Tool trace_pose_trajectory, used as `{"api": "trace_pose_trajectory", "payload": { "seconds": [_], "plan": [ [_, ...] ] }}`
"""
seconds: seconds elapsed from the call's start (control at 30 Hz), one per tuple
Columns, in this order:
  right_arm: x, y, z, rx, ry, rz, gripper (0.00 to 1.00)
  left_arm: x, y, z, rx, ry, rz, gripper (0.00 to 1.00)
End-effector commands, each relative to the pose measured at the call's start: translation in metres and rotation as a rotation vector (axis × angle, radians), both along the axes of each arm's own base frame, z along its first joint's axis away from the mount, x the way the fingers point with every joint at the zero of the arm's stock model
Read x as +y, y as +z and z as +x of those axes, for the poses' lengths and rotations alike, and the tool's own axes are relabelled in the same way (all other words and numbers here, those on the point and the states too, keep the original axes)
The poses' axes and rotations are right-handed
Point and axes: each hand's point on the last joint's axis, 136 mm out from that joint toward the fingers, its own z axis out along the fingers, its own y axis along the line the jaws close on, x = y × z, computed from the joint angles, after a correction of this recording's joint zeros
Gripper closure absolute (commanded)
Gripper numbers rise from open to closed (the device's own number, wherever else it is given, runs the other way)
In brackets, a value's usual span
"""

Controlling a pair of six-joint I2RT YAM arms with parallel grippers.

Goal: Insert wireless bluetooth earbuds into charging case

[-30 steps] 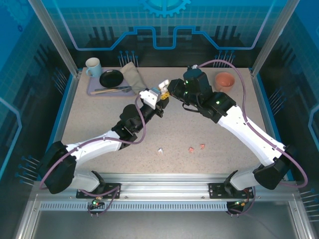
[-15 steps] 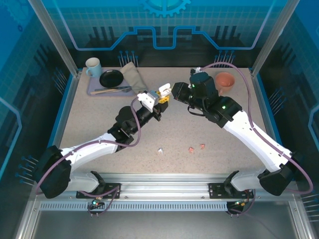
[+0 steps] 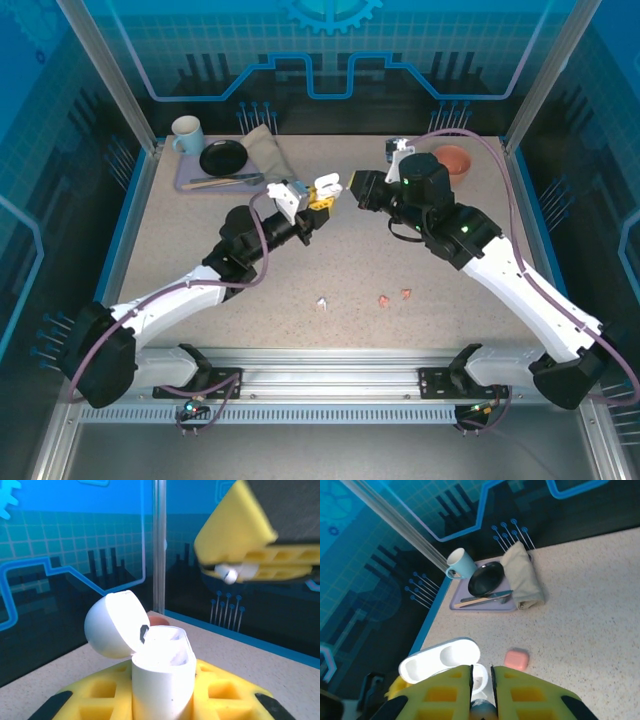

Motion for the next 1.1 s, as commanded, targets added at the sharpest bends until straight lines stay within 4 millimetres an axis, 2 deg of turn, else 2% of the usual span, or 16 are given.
{"api": "trace_pose_trajectory", "payload": {
  "seconds": [0.0,0.17,0.5,0.67,1.07],
  "plan": [
    [0.003,0.029,-0.006,-0.17,0.101,-0.038,0.86,-0.005,-0.008,-0.023,0.052,-0.172,0.027,1.0],
    [0.019,0.04,-0.017,-0.287,0.259,-0.117,0.87,-0.003,-0.01,-0.033,0.095,-0.293,0.038,1.0],
    [0.036,0.032,-0.024,-0.34,0.39,-0.199,0.88,-0.01,0.005,-0.049,0.143,-0.494,0.037,1.0],
    [0.043,0.023,-0.025,-0.329,0.408,-0.214,0.89,-0.012,0.008,-0.05,0.146,-0.521,0.039,1.0],
    [0.055,0.014,-0.034,-0.331,0.438,-0.244,0.9,-0.009,0.014,-0.042,0.155,-0.51,-0.001,1.0]
  ]
}}
